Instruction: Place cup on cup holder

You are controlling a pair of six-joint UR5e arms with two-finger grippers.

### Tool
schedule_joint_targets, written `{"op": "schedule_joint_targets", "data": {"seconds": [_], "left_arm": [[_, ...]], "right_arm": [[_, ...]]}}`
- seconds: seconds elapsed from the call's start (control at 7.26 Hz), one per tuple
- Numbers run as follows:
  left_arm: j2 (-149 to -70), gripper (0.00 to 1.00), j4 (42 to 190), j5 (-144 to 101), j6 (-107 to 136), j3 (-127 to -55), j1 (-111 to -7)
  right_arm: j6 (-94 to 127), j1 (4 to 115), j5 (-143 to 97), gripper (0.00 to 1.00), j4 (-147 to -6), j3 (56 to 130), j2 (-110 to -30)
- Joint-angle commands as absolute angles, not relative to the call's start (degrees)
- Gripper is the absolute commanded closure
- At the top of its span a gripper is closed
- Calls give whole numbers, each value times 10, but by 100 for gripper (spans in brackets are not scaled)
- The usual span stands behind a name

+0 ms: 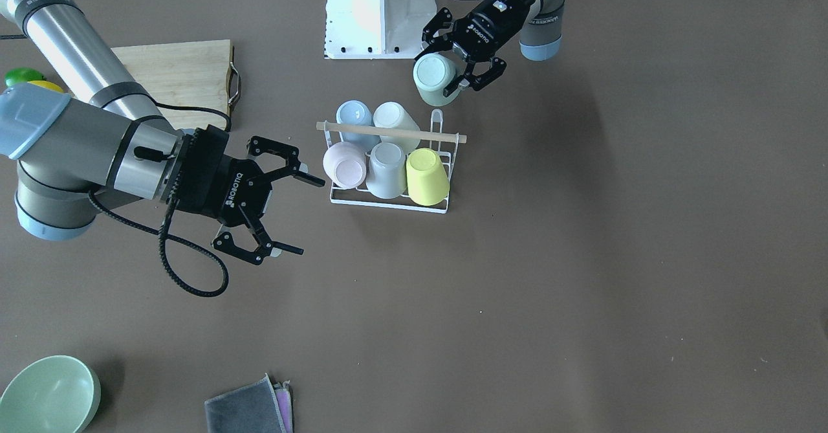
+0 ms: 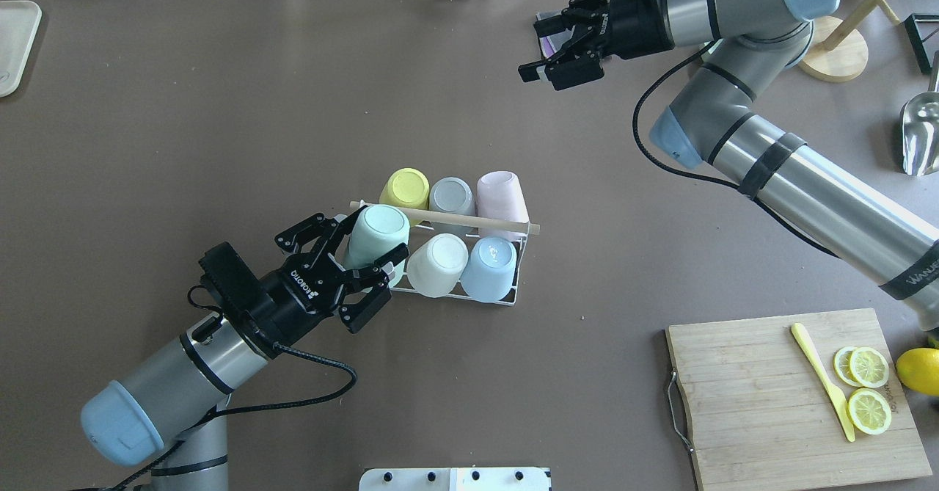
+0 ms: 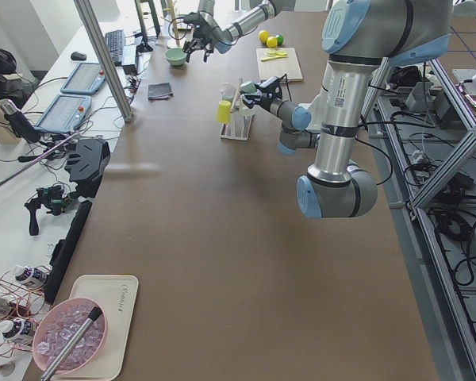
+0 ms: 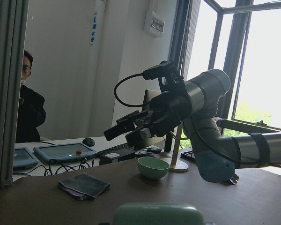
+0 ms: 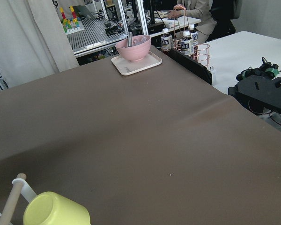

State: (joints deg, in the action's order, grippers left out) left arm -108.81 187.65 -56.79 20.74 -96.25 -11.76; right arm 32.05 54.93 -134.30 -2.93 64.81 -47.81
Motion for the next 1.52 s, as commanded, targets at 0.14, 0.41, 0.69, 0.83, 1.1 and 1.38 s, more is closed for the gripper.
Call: {"op": "schedule_joint_targets", "data": {"seconds": [0.14,0.41,0.69,0.83,1.1,1.38], "left_arm": [[-1103,100,1876,-569,202,-941,-141],[-1111,100,1878,-569,203,-922,-140],[-1114,100,1879,-570,207,-921,-136],[-1113,100,1880,-570,206,-920,-134],[-1111,100,1882,-570,204,-918,-135],[-1110,100,1882,-572,202,-916,-137]], "right_arm": [[314,605,-1392,0,-164,651,-477],[311,648,-1423,0,-301,651,-477],[310,676,-1417,0,-473,651,-483],[309,678,-1376,0,-569,655,-483],[309,679,-1284,0,-701,661,-483],[310,677,-1284,0,-918,746,-496]]}}
